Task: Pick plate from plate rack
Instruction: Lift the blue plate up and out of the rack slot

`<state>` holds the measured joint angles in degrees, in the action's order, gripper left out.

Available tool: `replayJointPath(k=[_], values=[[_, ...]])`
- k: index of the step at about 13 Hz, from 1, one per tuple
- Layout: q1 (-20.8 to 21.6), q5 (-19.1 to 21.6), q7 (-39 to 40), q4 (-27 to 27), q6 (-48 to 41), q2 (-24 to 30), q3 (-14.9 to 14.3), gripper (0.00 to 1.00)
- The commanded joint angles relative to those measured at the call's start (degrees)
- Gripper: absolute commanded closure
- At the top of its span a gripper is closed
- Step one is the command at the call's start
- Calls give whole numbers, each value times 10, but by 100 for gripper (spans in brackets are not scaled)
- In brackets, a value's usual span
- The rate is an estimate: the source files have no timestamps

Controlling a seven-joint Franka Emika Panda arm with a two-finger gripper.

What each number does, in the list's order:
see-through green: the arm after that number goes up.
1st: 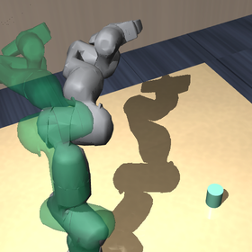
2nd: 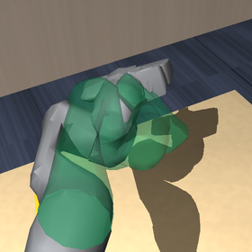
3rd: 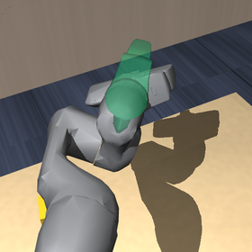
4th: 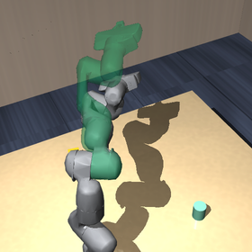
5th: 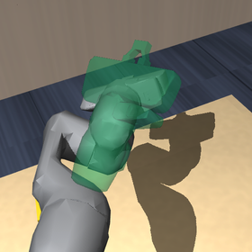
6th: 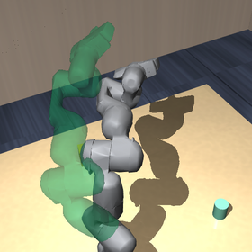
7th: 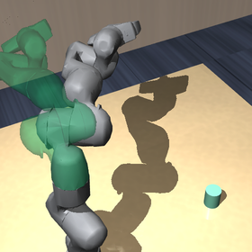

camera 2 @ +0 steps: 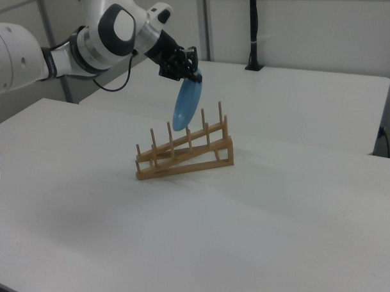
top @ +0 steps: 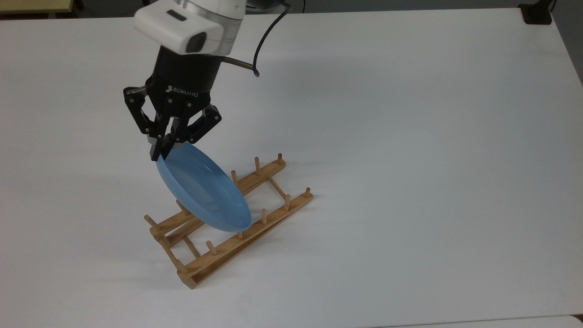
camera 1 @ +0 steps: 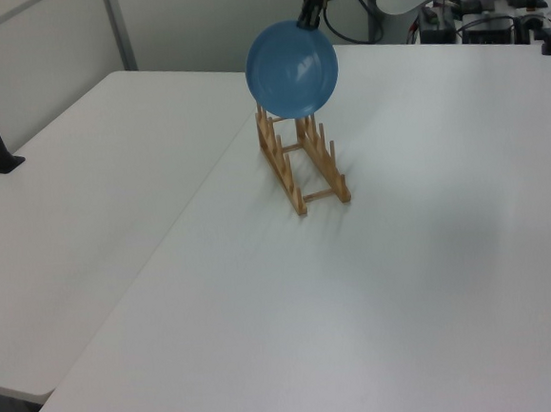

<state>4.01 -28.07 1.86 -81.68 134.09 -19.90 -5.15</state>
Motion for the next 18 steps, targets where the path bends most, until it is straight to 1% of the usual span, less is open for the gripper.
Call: replayJointPath(k=[1, 2, 4, 5, 6, 7, 8, 10, 11, 12, 15, 18], values=[[-3, 126, 10, -31, 0, 19, -14, 100], [-5, 164, 12, -35, -20, 26, -14, 100], [-15, 236, 31, -32, -101, 35, -15, 100], [-19, 290, 72, -31, -163, 42, -28, 100], [-19, 323, 99, -30, -202, 43, -44, 100], [-18, 348, 124, -29, -240, 43, -59, 100], [-18, 359, 146, -30, -274, 43, -69, 100], [-20, 362, 167, -35, -312, 37, -79, 100], [-23, 362, 172, -42, -313, 34, -84, 100], [-26, 362, 184, -60, -313, 31, -87, 100], [-29, 362, 246, -103, -306, 8, -101, 100], [-38, 362, 266, -138, -291, -12, -101, 100]])
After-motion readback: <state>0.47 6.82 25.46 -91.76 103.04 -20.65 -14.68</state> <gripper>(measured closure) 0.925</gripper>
